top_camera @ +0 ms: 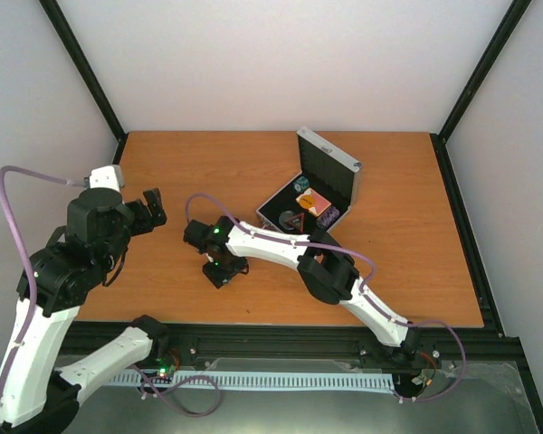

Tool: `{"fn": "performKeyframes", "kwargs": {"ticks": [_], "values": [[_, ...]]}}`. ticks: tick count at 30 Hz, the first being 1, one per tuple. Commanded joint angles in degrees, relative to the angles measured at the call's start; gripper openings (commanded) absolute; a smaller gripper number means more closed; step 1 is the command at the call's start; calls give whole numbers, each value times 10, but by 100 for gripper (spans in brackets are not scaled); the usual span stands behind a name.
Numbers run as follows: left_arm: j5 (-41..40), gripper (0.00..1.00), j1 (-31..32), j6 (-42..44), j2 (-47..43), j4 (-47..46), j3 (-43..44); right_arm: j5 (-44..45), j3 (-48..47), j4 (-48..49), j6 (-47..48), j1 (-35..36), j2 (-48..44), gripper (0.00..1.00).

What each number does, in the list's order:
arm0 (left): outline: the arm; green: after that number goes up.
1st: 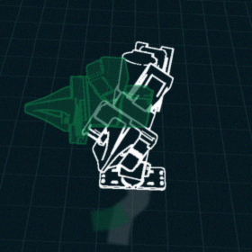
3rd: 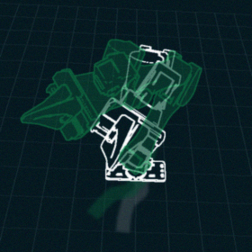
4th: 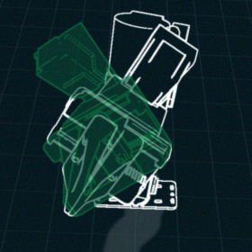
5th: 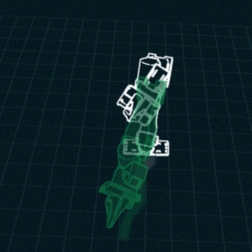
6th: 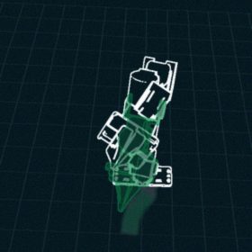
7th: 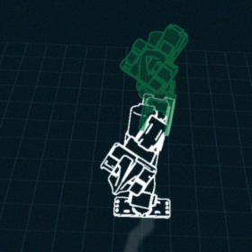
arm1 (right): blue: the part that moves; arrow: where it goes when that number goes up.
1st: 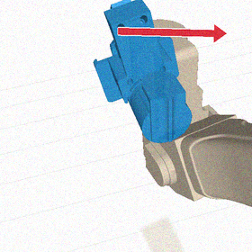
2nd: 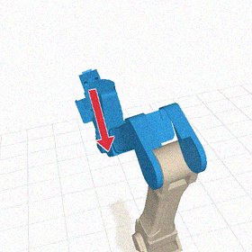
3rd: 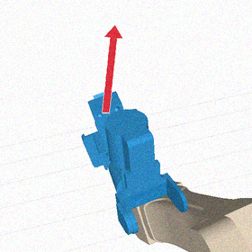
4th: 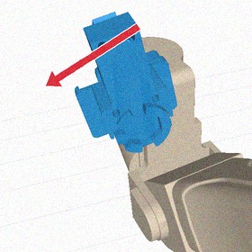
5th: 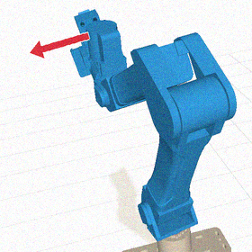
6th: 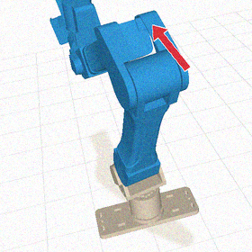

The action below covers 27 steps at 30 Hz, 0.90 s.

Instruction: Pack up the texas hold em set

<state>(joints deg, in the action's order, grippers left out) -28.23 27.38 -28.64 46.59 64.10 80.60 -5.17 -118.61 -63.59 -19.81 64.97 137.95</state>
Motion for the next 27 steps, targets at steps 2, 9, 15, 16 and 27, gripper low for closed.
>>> {"fn": "performKeyframes", "kwargs": {"ticks": [2, 9, 15, 16, 27], "values": [[3, 100, -2, 7, -6, 12, 20, 0, 3, -13, -13, 4, 27, 53], [4, 100, -2, 1, -15, 17, 17, 25, 37, -11, -22, 4, 19, 46], [4, 100, -2, 0, -21, 20, 16, 66, 73, -11, -33, 4, 0, 32], [5, 100, -2, 0, -21, 21, 16, 70, 77, -9, -36, 4, -4, 32], [24, 100, -3, 4, -17, 31, 9, 153, 105, -22, -60, -7, -68, 57]]}}
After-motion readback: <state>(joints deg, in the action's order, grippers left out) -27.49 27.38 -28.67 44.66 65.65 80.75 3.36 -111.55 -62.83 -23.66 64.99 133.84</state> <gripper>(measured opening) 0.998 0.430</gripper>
